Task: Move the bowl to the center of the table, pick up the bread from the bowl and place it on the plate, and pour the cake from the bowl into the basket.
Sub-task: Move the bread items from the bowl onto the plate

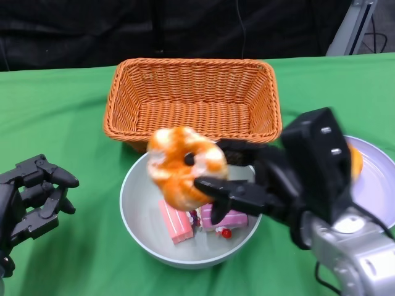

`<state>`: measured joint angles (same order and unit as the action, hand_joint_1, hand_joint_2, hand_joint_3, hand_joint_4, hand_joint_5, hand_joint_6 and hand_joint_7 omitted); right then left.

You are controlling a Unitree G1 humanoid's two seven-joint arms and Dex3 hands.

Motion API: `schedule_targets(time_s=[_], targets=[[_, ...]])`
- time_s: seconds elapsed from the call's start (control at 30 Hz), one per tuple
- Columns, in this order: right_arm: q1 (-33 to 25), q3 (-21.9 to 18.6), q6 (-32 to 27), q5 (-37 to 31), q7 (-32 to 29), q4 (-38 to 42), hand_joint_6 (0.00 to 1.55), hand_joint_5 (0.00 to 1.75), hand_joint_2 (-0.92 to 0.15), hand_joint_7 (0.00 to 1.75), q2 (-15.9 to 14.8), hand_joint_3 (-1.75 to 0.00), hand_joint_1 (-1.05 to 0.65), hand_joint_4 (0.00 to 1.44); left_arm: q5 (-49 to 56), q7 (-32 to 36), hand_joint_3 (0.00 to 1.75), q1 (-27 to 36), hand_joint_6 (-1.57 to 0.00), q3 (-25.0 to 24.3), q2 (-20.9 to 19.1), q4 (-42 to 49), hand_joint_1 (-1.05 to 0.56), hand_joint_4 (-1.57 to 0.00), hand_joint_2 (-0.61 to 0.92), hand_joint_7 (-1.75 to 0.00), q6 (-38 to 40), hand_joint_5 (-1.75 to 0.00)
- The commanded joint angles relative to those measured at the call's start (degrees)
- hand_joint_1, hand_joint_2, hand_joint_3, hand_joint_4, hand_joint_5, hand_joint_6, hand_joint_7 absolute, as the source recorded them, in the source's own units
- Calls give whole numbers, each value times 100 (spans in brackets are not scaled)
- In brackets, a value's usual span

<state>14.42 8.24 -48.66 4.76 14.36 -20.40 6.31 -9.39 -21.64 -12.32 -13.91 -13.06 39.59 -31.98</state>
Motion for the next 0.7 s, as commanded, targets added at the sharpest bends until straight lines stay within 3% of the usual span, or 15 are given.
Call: schedule_targets(time_s=[0.03,0.23,0.37,0.47,0.57,0.7], targets=[[-90,-354,-399,241,-104,-429,73,154,-92,127,-137,-27,-26,78,-39,6,77,21,-79,-27,-125,-13,1,-73,74,-115,-28,-149],[-255,-691,-418,613,-51,-657,66,160,-92,133,-374,-27,-24,73,-25,34,74,23,-80,-22,-135,-17,0,-74,75,-115,-23,-150],[-469,-1272,-430,931,-102,-841,65,160,-92,133,-529,-31,-22,73,-67,-24,74,24,-79,-41,-167,-10,1,-73,75,-115,-42,-149],[-504,-1365,-433,1040,-138,-871,66,160,-92,133,-593,-33,-22,73,-68,-31,73,21,-79,-36,-181,-3,1,-72,75,-115,-52,-150],[-662,-1829,-444,1185,-187,-946,66,163,-92,131,-756,-42,-19,73,-130,-60,73,-8,-79,-68,-192,56,3,-73,75,-115,-36,-150],[-889,-2098,-265,1259,-101,-891,59,172,-92,137,-1089,-46,-17,67,-133,-59,75,-9,-79,-69,-211,59,3,-73,75,-116,-10,-150]])
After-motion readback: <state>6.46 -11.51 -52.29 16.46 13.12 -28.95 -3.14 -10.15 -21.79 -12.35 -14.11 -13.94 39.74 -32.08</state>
